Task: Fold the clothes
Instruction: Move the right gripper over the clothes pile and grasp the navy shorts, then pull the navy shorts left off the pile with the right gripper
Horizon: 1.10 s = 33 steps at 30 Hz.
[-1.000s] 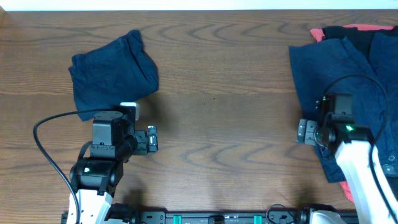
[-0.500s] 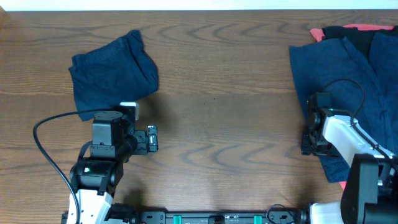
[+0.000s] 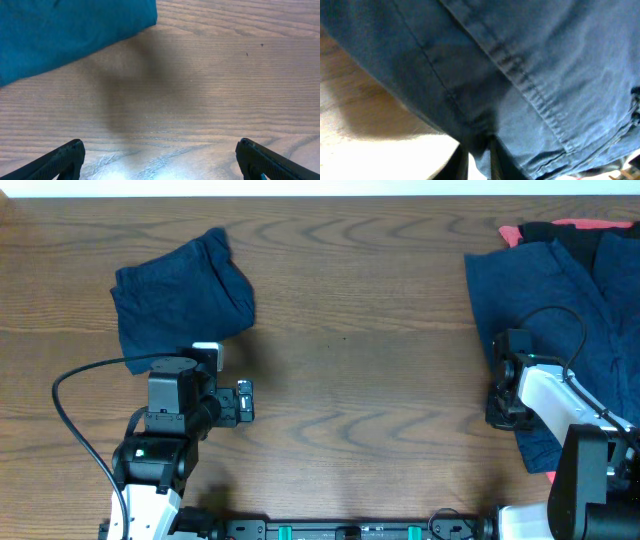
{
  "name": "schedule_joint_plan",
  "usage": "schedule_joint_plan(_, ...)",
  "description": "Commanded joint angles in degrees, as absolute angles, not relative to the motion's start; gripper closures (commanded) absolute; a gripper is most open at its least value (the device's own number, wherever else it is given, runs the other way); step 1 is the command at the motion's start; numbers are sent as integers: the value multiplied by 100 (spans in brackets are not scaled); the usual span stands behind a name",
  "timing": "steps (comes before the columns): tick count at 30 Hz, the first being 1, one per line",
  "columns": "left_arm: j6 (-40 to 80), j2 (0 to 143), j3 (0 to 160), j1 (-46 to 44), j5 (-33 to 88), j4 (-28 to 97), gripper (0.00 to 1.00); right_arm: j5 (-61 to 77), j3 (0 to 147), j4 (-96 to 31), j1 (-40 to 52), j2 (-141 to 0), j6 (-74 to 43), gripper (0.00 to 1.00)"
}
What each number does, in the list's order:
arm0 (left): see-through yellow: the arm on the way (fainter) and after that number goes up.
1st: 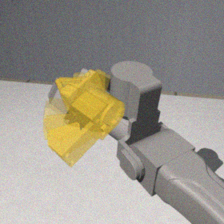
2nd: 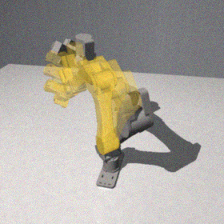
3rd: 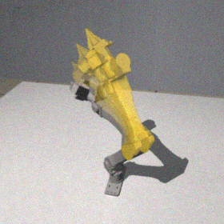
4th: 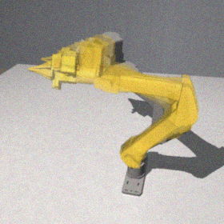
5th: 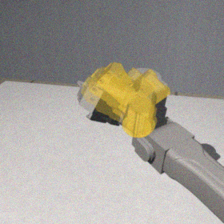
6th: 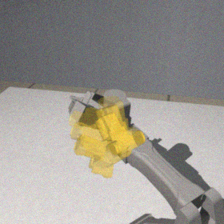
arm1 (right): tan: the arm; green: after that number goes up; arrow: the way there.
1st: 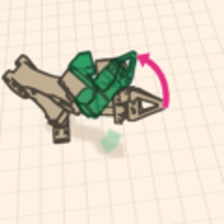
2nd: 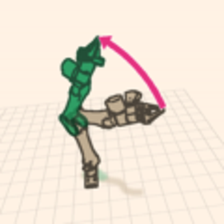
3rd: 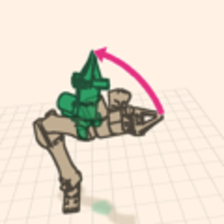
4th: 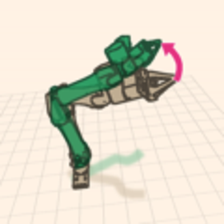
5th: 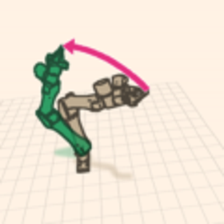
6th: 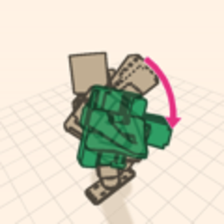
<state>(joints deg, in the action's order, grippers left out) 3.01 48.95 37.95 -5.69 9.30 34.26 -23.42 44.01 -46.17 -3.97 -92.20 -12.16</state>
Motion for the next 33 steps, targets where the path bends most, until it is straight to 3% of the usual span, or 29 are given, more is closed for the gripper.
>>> schedule_joint_plan(1,336,4849,3946,-582,1007,3420,2,-2462,4475,-4598,-449,-9227,-1286,99)
schedule_joint_plan(17,336,4849,3946,-582,1007,3286,2,-1844,4923,-4860,150,-8460,-799,99)
schedule_joint_plan(26,338,4849,3946,-582,1009,3293,2,-89,5811,-4692,1249,-8014,97,99)
schedule_joint_plan(33,338,4849,3946,-582,1009,3291,2,329,5837,-3301,2460,-8084,1,100)
